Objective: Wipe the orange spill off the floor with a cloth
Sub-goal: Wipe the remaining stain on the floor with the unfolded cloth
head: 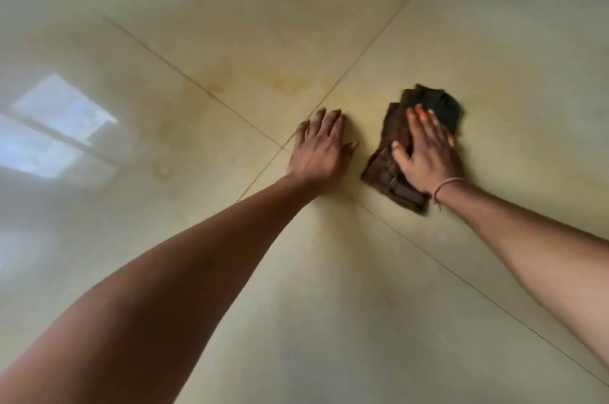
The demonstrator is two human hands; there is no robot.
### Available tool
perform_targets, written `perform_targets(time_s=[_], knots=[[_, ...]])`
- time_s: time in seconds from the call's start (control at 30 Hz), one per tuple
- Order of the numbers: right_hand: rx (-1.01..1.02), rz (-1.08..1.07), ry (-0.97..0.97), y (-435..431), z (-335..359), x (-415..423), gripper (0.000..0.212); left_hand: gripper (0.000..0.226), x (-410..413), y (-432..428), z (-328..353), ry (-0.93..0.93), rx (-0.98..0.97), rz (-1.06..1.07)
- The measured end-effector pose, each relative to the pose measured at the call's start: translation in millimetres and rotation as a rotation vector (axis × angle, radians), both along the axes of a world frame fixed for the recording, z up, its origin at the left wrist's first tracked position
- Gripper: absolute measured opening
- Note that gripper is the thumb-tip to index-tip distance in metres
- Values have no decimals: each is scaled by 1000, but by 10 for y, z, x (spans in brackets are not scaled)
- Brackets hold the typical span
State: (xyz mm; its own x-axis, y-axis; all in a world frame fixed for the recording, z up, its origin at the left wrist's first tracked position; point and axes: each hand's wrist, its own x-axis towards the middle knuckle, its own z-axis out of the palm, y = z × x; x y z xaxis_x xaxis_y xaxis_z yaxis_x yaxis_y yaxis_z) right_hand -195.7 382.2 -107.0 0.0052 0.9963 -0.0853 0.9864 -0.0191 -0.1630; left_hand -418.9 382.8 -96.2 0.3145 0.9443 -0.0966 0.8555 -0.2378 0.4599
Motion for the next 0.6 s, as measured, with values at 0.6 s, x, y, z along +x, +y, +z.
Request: perform_targets(time_s=[0.6], knots=[[63,-277,20,-760,-47,157,82,81,403,-69,-133,285,33,102]])
